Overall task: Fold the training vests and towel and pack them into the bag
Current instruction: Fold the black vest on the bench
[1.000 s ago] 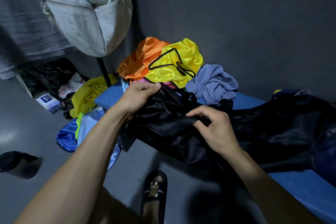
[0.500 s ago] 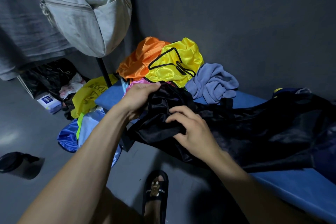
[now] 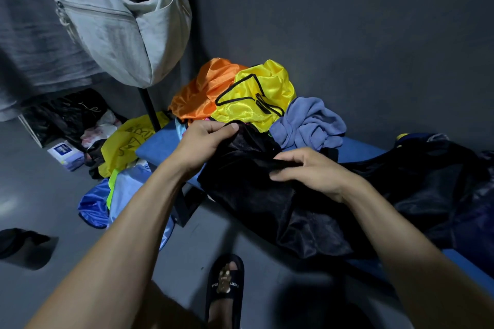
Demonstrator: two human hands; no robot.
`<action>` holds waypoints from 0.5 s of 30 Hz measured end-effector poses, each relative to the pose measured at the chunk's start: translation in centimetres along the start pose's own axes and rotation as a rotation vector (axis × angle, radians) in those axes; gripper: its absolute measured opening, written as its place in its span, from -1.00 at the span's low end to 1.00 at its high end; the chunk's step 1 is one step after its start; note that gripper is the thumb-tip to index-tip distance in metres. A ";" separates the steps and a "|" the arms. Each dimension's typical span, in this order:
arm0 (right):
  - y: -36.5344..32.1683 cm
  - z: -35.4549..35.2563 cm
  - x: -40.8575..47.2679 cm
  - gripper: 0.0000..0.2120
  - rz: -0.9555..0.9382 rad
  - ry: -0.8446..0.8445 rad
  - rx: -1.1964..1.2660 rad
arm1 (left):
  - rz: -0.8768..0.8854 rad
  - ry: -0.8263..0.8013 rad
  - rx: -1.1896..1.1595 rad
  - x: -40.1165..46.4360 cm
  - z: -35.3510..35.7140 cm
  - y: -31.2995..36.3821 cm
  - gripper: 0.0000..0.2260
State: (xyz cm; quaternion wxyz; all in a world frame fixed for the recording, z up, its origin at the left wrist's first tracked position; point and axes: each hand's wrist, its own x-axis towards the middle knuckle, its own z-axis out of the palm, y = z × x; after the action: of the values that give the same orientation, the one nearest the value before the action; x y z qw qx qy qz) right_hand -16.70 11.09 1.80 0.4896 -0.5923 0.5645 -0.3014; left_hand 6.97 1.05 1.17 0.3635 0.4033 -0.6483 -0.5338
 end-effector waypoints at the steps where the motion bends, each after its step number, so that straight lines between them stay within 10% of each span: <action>1: -0.3 -0.1 -0.1 -0.86 0.039 -0.011 0.068 | -0.009 -0.012 -0.011 0.0 0.0 0.0 -0.26; 8: -0.3 0.7 0.6 -0.21 0.101 0.218 0.014 | -0.006 -0.063 -0.006 -0.4 1.0 0.7 -0.48; 15: 0.5 0.5 1.3 -0.28 0.084 0.385 0.051 | 0.076 -0.294 0.138 -1.3 0.2 1.0 -0.79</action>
State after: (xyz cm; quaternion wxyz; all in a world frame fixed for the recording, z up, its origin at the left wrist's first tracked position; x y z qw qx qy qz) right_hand -16.18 10.04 0.94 0.3996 -0.4871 0.6640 -0.4028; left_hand 7.19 2.37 2.06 0.2561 0.3200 -0.7443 -0.5272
